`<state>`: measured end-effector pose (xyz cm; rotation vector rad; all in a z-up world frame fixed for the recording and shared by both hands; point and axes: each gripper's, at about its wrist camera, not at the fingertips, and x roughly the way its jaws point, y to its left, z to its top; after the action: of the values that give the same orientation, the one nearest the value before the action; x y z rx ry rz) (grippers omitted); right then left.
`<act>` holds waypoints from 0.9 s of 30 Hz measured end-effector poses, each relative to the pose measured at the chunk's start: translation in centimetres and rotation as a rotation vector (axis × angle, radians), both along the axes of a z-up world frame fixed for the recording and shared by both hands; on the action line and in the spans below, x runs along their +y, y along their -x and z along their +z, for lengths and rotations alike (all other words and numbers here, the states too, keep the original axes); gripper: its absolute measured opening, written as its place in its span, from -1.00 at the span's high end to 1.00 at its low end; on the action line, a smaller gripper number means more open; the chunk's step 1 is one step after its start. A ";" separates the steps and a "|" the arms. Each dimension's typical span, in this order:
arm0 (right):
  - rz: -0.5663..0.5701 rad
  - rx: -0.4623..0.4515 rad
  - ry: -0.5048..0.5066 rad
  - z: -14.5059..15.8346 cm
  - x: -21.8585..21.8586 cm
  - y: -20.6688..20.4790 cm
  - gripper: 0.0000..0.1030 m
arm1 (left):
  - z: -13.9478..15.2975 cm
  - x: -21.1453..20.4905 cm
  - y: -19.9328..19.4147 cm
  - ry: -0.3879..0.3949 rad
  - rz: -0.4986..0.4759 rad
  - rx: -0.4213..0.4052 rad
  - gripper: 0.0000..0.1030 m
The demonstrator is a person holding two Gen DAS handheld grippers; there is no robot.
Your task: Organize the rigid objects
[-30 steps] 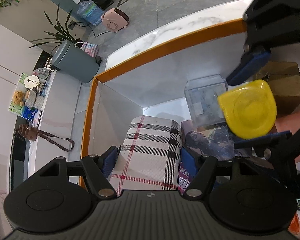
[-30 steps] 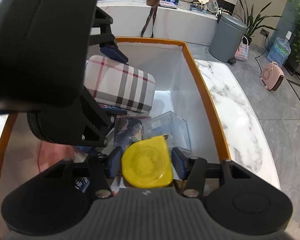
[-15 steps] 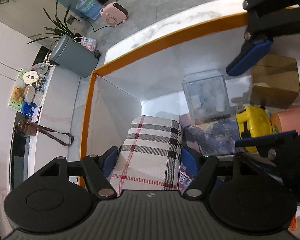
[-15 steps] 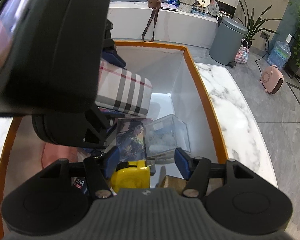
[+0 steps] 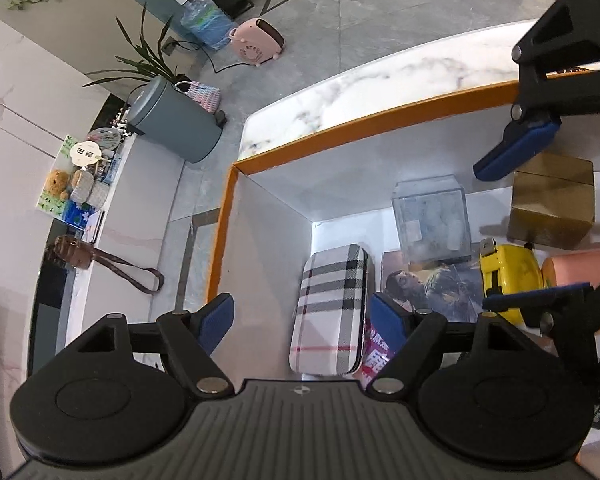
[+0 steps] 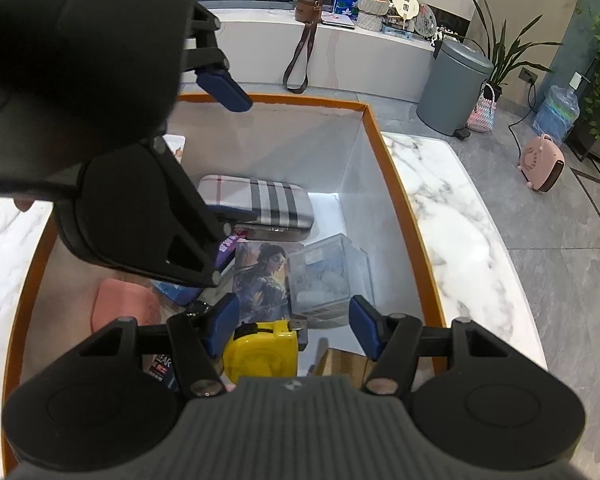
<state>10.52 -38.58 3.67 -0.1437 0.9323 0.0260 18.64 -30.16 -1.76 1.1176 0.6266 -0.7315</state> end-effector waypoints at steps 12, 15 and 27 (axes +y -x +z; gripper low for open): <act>-0.030 -0.035 0.010 1.8 -0.5 0.6 -0.22 | 3.1 1.8 1.6 0.083 0.078 0.016 -0.76; -0.032 -0.052 0.006 2.3 -0.3 0.9 -0.23 | 4.0 2.1 1.9 0.098 0.106 0.012 -0.77; -0.040 -0.080 -0.012 3.9 -0.6 3.0 -0.31 | 8.5 4.2 3.6 0.334 0.399 0.085 -0.84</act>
<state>7.50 -39.17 7.53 -0.1141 0.8554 -0.0116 15.03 -25.94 6.71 0.6304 0.7414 -0.5144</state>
